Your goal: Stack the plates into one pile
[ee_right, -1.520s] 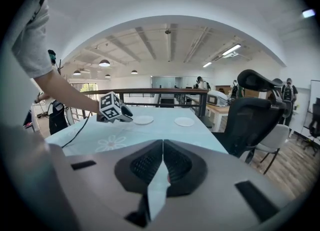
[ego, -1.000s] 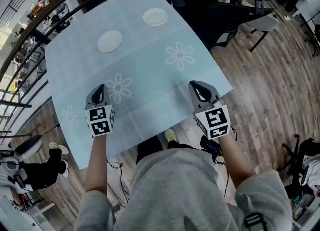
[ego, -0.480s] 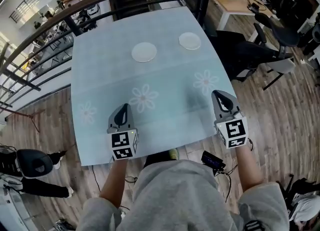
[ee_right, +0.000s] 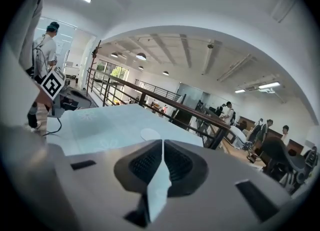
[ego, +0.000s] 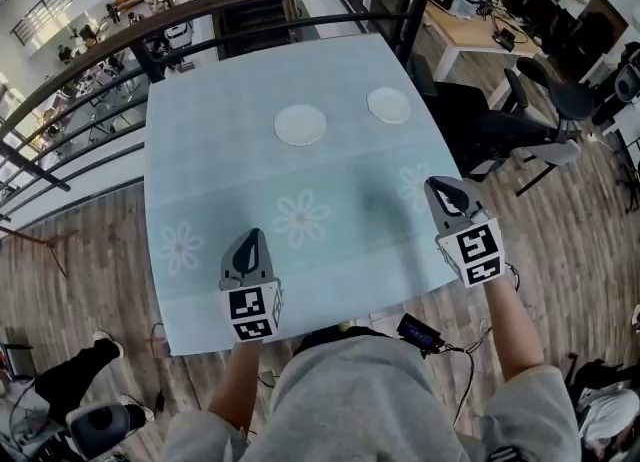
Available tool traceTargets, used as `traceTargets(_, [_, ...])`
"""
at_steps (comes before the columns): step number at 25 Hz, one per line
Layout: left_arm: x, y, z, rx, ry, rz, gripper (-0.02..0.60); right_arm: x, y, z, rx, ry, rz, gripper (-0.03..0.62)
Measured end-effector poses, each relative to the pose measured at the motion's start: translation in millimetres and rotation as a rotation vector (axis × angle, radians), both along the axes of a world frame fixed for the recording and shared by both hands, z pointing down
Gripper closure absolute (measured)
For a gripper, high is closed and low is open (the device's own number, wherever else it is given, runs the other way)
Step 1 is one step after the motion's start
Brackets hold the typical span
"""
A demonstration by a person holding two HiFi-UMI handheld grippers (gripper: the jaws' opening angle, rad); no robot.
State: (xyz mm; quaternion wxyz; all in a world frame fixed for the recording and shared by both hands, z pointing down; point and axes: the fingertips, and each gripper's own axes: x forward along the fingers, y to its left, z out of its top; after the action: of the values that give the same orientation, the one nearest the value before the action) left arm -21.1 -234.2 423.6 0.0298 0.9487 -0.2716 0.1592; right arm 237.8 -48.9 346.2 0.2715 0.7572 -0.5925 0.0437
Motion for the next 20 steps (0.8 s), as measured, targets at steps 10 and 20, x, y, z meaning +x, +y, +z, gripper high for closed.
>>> traceTargets(10, [-12, -18, 13, -0.021, 0.013, 0.04, 0.563, 15, -40, 7, -0.108, 0.024, -0.015, 0.474])
traceTargets(20, [15, -28, 31, -0.04, -0.009, 0.05, 0.563, 54, -65, 34, -0.18, 0.064, -0.028, 0.465])
